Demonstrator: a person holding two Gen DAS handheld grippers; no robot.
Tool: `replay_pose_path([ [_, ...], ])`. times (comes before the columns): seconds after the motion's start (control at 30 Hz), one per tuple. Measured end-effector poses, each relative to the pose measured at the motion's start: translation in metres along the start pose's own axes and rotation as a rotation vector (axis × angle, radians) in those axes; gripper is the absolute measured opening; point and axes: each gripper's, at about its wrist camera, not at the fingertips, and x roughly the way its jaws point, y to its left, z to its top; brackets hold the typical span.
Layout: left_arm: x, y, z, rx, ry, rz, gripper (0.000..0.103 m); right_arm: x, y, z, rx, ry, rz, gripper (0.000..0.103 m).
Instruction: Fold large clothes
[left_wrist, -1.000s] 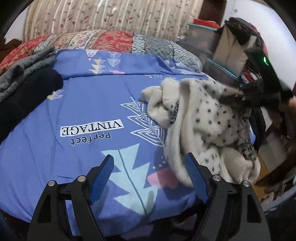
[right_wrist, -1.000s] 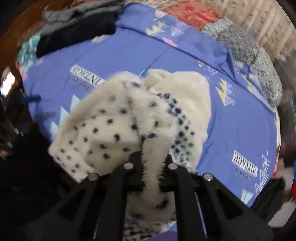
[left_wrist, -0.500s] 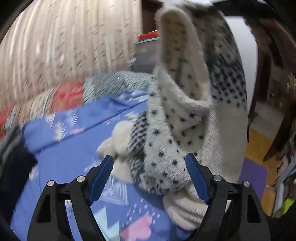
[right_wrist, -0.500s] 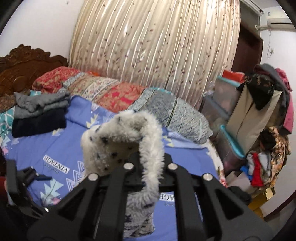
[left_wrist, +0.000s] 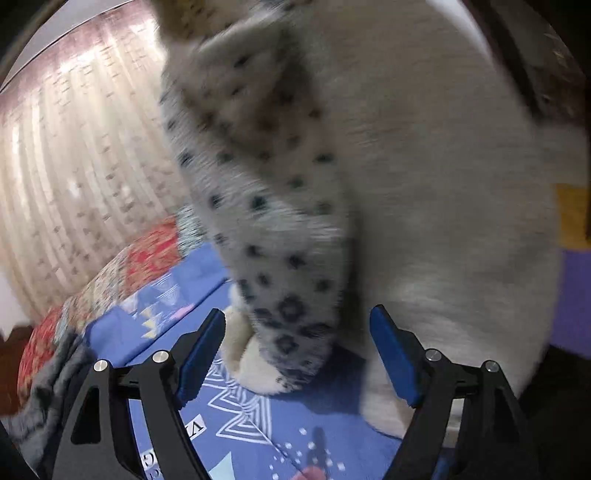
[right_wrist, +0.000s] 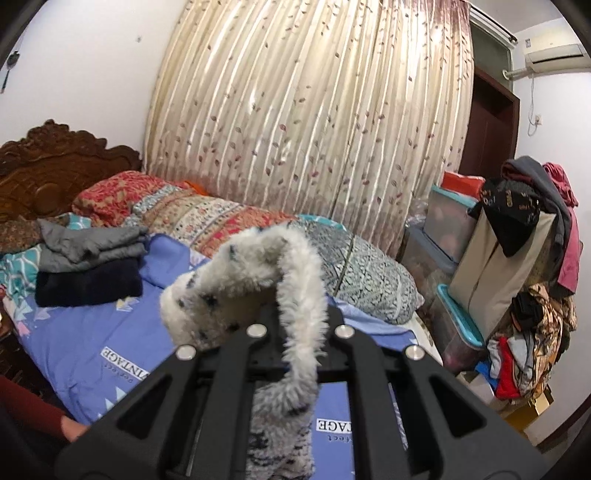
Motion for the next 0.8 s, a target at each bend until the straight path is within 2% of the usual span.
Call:
replay_pose_path([
  [0.07,0.010,0.011,0.007,-0.066,-0.002,0.042,0.096,-0.007,0.007,0.003,-0.016,-0.009,0.003,0.006],
  [0.13,0.028,0.013,0.016,-0.076,0.007,0.085,0.096,-0.016,0.013,0.007,-0.018,-0.024,0.015,0.006],
  [0.17,0.038,0.014,0.022,-0.076,0.029,0.063,0.096,-0.021,0.018,0.009,-0.019,-0.034,0.016,0.006],
  [0.23,0.045,0.017,0.031,-0.098,0.057,0.011,0.069,-0.029,0.017,0.012,-0.031,-0.053,0.004,0.006],
  [0.27,0.045,0.026,0.041,-0.121,0.067,-0.015,0.049,-0.032,0.017,0.012,-0.037,-0.058,-0.005,0.006],
  [0.3,0.039,0.041,0.049,-0.166,0.051,-0.037,0.034,-0.036,0.015,0.013,-0.044,-0.063,-0.019,0.006],
  [0.37,0.017,0.082,0.060,-0.273,-0.007,-0.043,0.033,-0.044,0.010,0.015,-0.057,-0.075,-0.056,0.006],
  [0.5,-0.036,0.174,0.074,-0.456,-0.111,0.028,0.031,-0.060,-0.011,0.018,-0.031,-0.114,-0.106,0.006],
  [0.6,-0.103,0.250,0.086,-0.588,-0.234,0.078,0.031,-0.071,-0.028,0.018,0.009,-0.149,-0.117,0.006],
  [0.7,-0.171,0.288,0.105,-0.625,-0.381,0.086,0.031,-0.085,-0.039,0.017,0.050,-0.187,-0.097,0.006],
  [0.77,-0.205,0.295,0.118,-0.604,-0.458,0.097,0.031,-0.098,-0.041,0.018,0.066,-0.220,-0.079,0.006],
  [0.8,-0.229,0.294,0.129,-0.577,-0.505,0.125,0.031,-0.106,-0.039,0.020,0.065,-0.238,-0.075,0.006],
])
